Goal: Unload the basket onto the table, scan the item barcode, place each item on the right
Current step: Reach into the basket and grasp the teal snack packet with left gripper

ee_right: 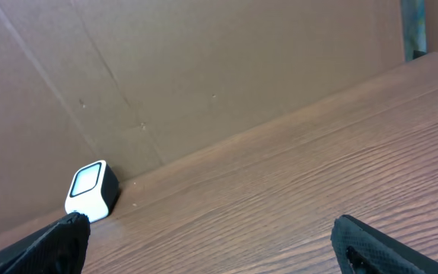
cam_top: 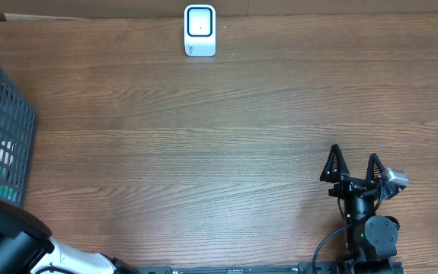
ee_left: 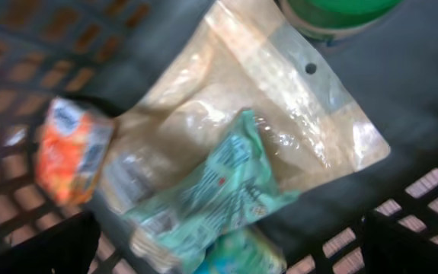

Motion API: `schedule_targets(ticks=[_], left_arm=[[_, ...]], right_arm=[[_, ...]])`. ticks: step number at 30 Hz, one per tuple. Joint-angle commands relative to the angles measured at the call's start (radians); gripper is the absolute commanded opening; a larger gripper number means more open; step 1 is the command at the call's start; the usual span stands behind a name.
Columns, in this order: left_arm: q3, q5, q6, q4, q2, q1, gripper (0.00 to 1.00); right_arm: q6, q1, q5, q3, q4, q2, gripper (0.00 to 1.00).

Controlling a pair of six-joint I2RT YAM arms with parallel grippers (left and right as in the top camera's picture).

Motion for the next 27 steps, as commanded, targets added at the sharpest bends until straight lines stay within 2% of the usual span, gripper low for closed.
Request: schedule_targets(ticks=[1,6,16,18,21,27], left_arm=[[-0.1,0.056,0.095,0.065,0.009,-0.002,1.0],[-0.22,0.055,0.107,0.177,0.009,0.002,1.0],[-0.296,0.037,0.106,0.231,0.009,0.024,0.99],[-0.299,0.038,0.103,0.232,0.01,0.029,0.94],[-0.299,0.04,0.103,0.235,0.011,0.033,0.76],[-0.299,0.045,0.103,0.232,0.028,0.033,0.75]], right_arm=[[-0.008,0.008,0.013,-0.011,0.005,-0.011,1.0],[-0.008,0.008,0.013,-0.011,0.005,-0.011,1.0],[-0.008,0.008,0.013,-0.011,0.005,-0.011,1.0],[-0.008,0.008,0.013,-0.011,0.005,-0.011,1.0],[-0.008,0.008,0.013,-0.011,0.005,-0.011,1.0],[-0.008,0.008,0.013,-0.011,0.005,-0.011,1.0]])
